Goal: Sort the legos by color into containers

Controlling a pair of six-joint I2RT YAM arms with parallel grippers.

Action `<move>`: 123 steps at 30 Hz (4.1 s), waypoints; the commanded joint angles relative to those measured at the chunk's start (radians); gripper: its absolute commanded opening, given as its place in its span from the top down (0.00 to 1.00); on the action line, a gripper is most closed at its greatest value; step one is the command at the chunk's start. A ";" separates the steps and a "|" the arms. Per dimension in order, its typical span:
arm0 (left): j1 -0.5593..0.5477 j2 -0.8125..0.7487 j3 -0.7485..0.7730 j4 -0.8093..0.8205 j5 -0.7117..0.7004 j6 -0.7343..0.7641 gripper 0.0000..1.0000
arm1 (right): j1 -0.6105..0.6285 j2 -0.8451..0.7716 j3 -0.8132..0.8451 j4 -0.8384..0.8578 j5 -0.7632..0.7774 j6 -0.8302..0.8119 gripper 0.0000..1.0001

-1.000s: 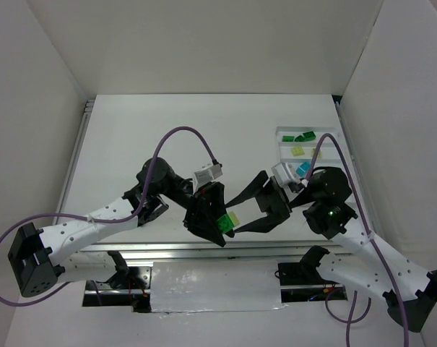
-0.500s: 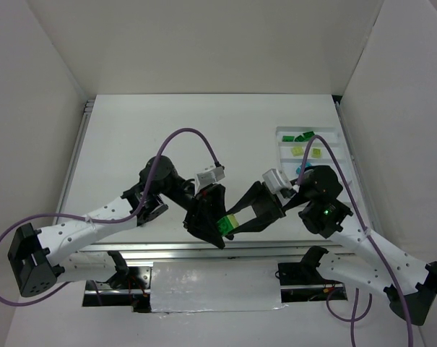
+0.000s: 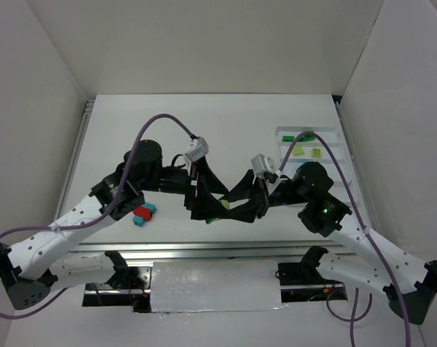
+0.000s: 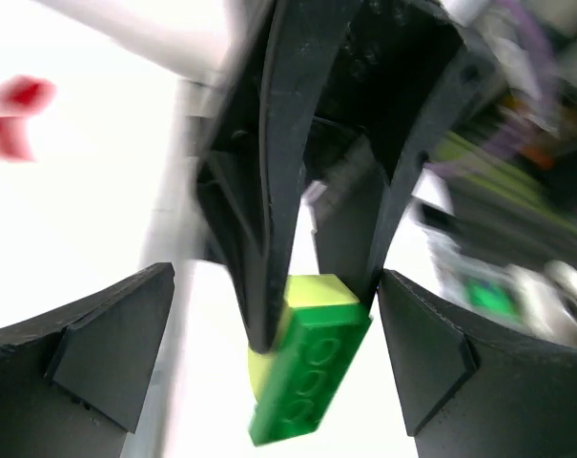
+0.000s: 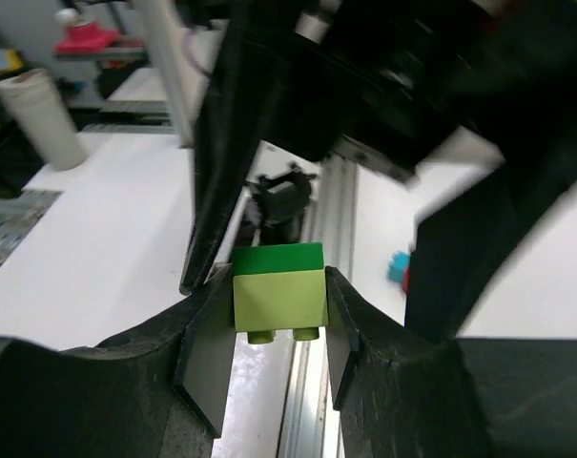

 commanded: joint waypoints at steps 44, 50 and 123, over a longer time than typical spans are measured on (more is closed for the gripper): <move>0.026 -0.103 0.017 -0.176 -0.155 0.248 0.52 | -0.114 0.105 0.140 -0.156 0.063 0.295 1.00; 0.026 -0.090 0.030 -0.178 -0.097 0.261 1.00 | -0.114 0.125 0.145 -0.145 0.064 0.314 0.78; 0.072 -0.134 -0.001 -0.161 -0.100 0.242 1.00 | -0.302 0.128 -0.093 0.479 -0.210 0.654 0.33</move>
